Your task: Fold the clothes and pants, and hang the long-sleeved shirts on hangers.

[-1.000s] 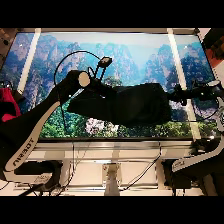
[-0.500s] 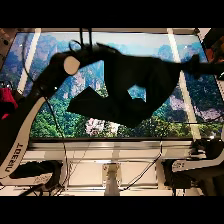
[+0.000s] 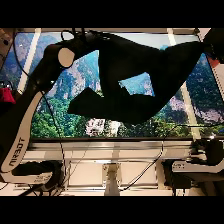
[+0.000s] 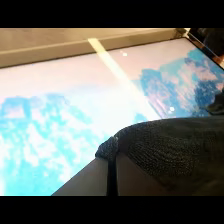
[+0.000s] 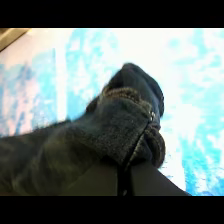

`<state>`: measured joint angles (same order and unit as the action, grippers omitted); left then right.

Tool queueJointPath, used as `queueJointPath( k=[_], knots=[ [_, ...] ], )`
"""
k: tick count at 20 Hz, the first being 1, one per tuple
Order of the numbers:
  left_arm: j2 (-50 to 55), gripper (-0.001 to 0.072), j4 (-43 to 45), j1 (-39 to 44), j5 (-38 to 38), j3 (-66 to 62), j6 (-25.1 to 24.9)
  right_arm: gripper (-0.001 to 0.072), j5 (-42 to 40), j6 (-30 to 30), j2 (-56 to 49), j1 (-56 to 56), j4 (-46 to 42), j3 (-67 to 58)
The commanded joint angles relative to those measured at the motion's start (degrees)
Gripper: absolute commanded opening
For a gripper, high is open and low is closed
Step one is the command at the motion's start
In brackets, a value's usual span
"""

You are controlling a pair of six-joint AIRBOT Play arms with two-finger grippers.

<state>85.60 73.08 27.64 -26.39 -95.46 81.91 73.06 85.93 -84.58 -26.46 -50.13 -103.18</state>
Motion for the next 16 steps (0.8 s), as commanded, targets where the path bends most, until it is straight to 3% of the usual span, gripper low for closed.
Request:
queueJointPath(
  k=[1, 3, 7, 10, 13, 16],
  knots=[
    [3.0, 0.0022, -4.6, 0.9, 1.1, -0.2, 0.0, 0.0025, -0.6, 3.7, -0.5, 0.0, -3.0, -0.7],
    [5.0, 0.0021, -9.6, 1.7, 4.8, -0.2, -0.1, 0.0025, -4.3, 4.1, -1.2, 0.0, -3.1, -0.7],
    [7.1, 0.0022, -12.2, 4.6, 19.6, -0.3, -0.3, 0.0025, -21.4, 5.0, -1.3, 0.0, -3.0, -0.7],
    [8.4, 0.0021, -12.2, 5.4, 21.7, -1.5, -0.3, 0.0027, -24.4, 5.1, -1.4, 0.0, -4.7, -0.7],
    [12.0, 0.0022, -12.0, 5.4, 8.8, -1.4, -0.3, 0.0026, -12.1, 5.1, -3.1, 0.0, -11.8, -0.6],
    [18.4, 0.0021, -6.4, 5.3, -14.3, -1.4, -0.4, 0.0025, 12.6, 5.2, -6.9, 0.0, -19.0, 4.2]
  ],
)
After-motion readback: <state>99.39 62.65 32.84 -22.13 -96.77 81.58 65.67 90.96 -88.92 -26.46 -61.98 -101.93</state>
